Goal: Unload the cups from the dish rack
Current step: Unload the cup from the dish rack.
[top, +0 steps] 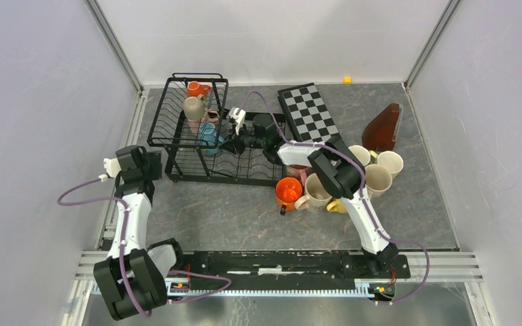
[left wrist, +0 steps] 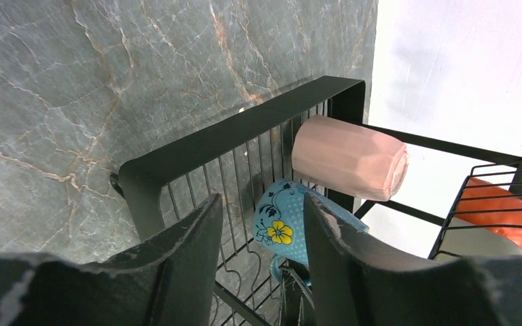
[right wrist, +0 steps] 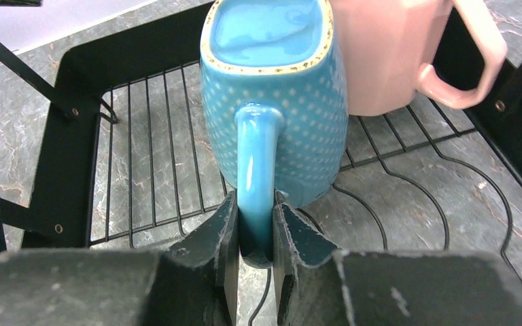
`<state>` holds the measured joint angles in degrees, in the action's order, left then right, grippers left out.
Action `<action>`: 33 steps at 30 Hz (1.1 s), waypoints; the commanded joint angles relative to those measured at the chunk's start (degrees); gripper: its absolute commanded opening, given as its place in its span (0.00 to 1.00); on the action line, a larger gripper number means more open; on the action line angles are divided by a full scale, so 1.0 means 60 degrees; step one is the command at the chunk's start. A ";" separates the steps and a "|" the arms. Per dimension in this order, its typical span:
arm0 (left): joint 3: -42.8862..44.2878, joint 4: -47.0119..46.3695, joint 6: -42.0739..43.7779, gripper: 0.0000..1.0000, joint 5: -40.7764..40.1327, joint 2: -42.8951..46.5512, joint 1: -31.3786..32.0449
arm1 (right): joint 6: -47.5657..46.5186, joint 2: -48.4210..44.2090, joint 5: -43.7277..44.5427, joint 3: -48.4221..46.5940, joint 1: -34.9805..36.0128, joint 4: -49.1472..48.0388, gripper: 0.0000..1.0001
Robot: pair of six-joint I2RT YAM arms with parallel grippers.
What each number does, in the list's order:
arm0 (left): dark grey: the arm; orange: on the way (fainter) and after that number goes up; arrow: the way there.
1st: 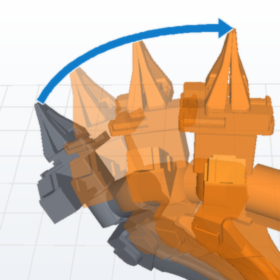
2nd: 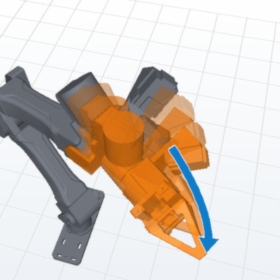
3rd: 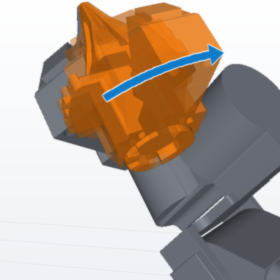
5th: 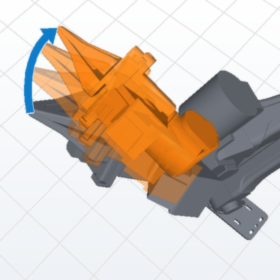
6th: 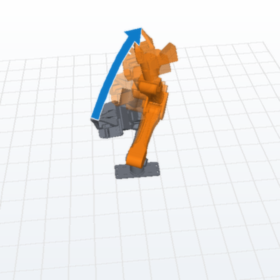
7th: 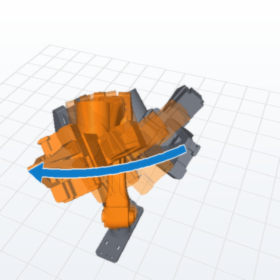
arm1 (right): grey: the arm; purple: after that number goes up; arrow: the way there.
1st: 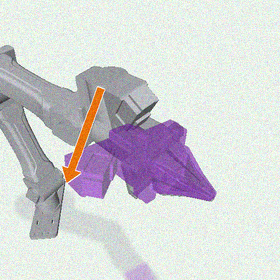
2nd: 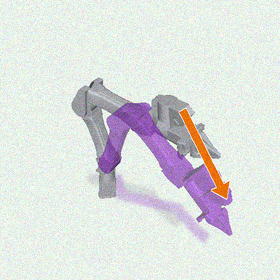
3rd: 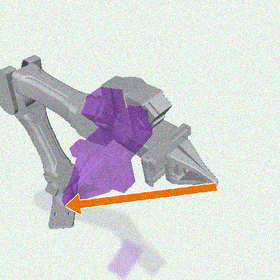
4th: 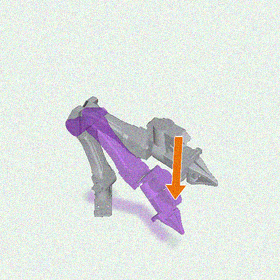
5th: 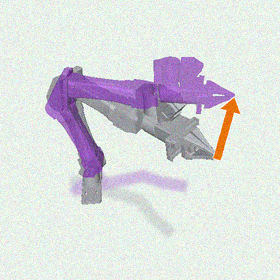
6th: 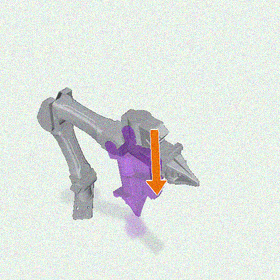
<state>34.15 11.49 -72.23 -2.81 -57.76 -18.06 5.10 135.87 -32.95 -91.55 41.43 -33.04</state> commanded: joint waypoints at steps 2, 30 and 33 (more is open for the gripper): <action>0.0718 0.1094 0.0719 0.61 -0.0917 0.0586 -0.0079 | -0.0049 -0.1077 0.0785 0.0563 0.0033 -0.0163 0.00; 0.3207 0.3669 0.2011 1.00 -0.3349 0.1588 -0.0182 | 0.0622 -0.2776 0.3358 0.1832 -0.0008 0.0724 0.00; 0.3813 0.3522 0.2508 1.00 -0.2831 0.1546 -0.0187 | 0.0860 -0.2937 0.3461 0.1855 -0.0053 0.0829 0.00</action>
<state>50.46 34.41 -64.01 -20.82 -49.54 -18.81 8.32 123.24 -14.28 -80.01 41.45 -25.08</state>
